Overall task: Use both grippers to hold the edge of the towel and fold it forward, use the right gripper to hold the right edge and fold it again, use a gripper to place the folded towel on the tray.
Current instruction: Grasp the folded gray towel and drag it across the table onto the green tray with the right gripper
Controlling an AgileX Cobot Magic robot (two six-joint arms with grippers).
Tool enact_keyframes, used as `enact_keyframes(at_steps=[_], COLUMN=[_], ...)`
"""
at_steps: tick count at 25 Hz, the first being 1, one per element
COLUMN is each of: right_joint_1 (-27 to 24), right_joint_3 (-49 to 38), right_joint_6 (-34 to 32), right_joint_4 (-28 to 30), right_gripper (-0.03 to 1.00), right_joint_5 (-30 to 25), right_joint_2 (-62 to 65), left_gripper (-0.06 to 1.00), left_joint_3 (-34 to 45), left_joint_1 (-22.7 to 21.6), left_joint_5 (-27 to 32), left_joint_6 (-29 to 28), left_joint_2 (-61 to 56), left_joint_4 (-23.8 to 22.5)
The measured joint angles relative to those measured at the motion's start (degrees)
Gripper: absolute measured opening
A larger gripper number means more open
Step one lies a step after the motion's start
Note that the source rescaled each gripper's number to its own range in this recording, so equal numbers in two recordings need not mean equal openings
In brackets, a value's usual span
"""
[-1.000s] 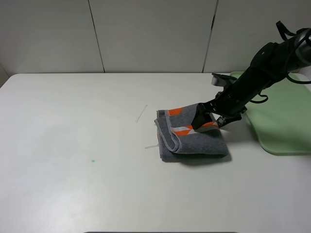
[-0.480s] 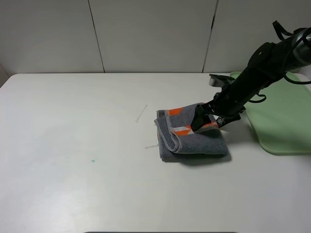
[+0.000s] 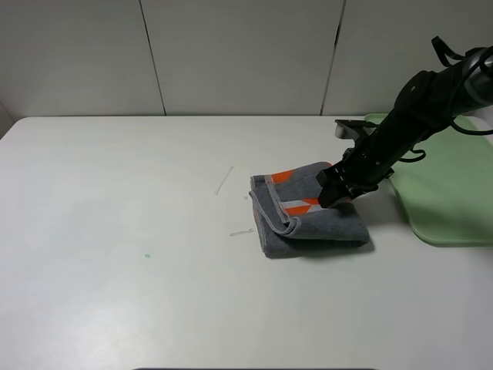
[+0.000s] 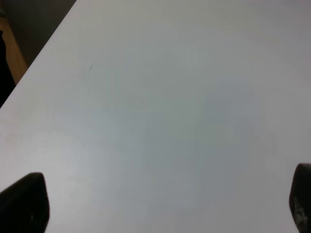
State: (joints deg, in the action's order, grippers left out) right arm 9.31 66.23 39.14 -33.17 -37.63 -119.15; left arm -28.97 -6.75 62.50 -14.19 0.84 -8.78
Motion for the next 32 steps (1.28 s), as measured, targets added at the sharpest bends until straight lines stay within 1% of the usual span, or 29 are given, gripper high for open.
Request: enact_keyframes(at_steps=[2,6,7,17,22,32], right_joint_1=[0.63,0.7,0.7,0.7,0.7,0.7], right_joint_3=[-0.07,-0.07,-0.07,-0.07,-0.13,-0.18], right_joint_6=[0.0,-0.06,-0.18,-0.2,-0.61,-5.56], right_joint_4=[-1.51,-2.11,-2.18,-2.18,-1.54,3.69], right_gripper=[0.38,0.16,0.15,0.15,0.15,0.15], right_joint_5=[-1.17,-1.58,-1.58,-1.35,-0.36,0.05], right_joint_2=[-0.4,-0.46,-0.46,-0.39,0.8,5.65], left_gripper=[1.0,1.0,1.0,1.0,1.0,1.0], left_joint_3=[0.0,0.0,0.0,0.0,0.0,0.0], left_joint_1=[0.0,0.0,0.0,0.0,0.0,0.0], left_joint_5=[0.0,0.0,0.0,0.0,0.0,0.0], left_joint_6=[0.0,0.0,0.0,0.0,0.0,0.0], left_joint_2=[0.0,0.0,0.0,0.0,0.0,0.0], left_joint_4=[0.0,0.0,0.0,0.0,0.0,0.0])
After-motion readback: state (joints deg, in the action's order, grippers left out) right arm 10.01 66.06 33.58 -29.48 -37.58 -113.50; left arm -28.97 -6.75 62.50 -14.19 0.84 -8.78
